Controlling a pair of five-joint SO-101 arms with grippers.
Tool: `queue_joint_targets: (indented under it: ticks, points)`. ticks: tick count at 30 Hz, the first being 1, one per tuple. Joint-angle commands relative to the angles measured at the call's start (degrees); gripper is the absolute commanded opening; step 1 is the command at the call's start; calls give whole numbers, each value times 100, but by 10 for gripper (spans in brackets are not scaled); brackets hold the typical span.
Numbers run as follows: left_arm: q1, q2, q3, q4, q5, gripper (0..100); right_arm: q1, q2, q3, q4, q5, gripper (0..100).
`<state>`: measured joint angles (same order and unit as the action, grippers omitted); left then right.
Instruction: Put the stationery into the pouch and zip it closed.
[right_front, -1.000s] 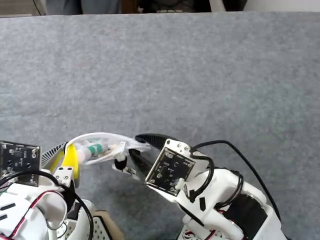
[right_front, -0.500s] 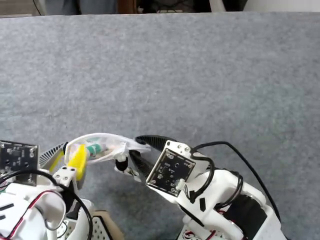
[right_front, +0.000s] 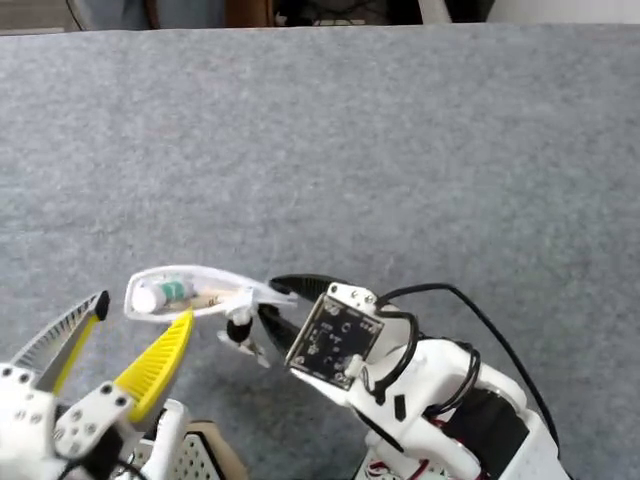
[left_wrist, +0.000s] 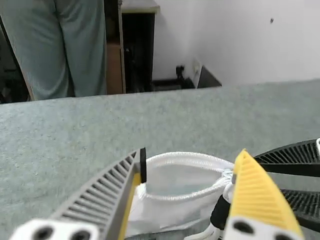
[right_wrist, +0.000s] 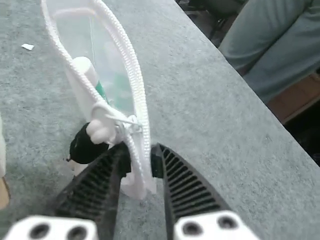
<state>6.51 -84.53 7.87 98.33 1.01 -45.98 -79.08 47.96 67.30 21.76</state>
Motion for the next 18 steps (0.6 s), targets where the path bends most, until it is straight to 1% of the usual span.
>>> queue_joint_targets:
  ticks: [1,4,7,9,12,15,18]
  points:
    - [-127,62,-259,-88,-9,297,378,22,13,9,-53,12]
    - [-268,44,-224,-44,-18,297,738,22,-4,-53,-53,12]
    - [-242,44,-145,246,-18,297,1116,13,4,-325,-70,12]
    - [-242,9,101,246,-26,297,1301,13,4,-527,-290,12]
    - [-224,0,567,246,-44,297,1380,13,4,-686,-703,12]
    - [145,0,945,237,-308,297,1363,13,-4,-686,-1099,12]
    - [453,0,1095,237,-360,297,1363,22,-4,-686,-1389,12]
